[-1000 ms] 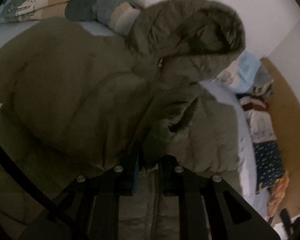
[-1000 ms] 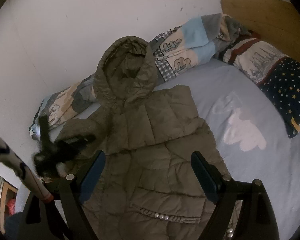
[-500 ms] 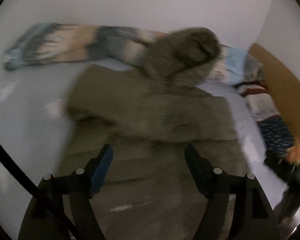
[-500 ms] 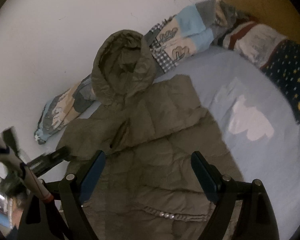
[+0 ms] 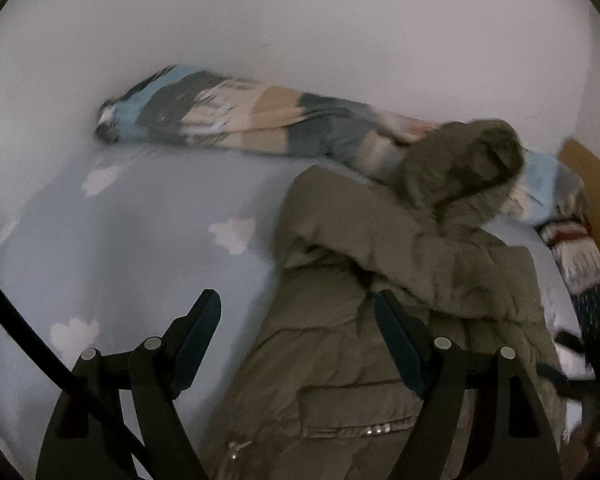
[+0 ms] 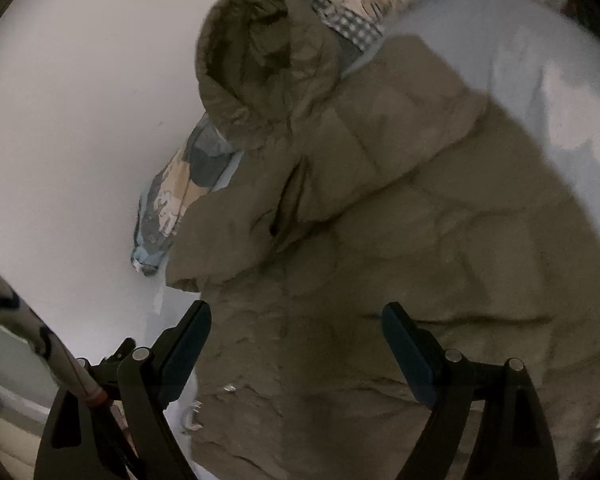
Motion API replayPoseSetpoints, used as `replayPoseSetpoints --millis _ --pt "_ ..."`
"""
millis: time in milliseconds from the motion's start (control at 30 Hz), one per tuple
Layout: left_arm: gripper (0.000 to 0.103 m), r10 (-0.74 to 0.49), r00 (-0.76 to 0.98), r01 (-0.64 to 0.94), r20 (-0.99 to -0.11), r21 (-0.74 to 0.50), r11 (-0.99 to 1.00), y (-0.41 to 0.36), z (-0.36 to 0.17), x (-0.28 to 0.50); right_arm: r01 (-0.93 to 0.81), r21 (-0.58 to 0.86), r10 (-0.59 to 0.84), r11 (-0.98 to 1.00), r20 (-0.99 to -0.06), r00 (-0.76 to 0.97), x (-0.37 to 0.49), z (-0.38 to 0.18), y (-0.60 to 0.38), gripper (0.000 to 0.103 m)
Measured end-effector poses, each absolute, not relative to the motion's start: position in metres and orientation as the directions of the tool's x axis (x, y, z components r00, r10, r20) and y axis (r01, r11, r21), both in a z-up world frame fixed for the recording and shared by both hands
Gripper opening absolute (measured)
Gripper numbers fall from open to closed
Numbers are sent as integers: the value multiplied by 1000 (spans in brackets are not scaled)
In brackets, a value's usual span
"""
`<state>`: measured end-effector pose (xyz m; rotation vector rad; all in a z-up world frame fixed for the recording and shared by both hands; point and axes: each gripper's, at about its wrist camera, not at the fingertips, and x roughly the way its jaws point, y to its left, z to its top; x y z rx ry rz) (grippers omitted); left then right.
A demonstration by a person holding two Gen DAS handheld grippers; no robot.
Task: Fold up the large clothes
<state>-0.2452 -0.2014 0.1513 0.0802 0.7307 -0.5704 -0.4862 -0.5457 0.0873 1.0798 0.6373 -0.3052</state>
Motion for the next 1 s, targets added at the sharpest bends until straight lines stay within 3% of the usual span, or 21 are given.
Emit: replayPoseSetpoints --millis 167,300,400,500,567,833,1000 --pt "78 -472 582 535 -662 -125 835 -204 153 -240 543 747 90 383 -615 783 -433 74 -548 91" --pt "78 -456 575 514 -679 -134 847 -195 150 -226 609 706 57 362 -669 741 -386 62 -559 87" --pt "78 -442 583 470 -682 -161 868 -182 149 -212 635 689 47 350 -690 722 -365 54 -564 73" --pt "78 -445 569 424 -692 -217 879 -168 146 -198 639 675 60 368 -703 708 -349 53 -562 51" --pt "78 -443 565 392 -696 -246 886 -160 144 -192 681 602 23 417 -756 654 -340 57 -559 25" --pt "78 -434 565 370 -702 -254 894 -159 141 -190 718 339 -253 608 -774 580 -348 126 -558 22" --pt "78 -419 563 414 -712 -195 889 -176 138 -198 764 188 -361 617 -795 487 -366 132 -581 22"
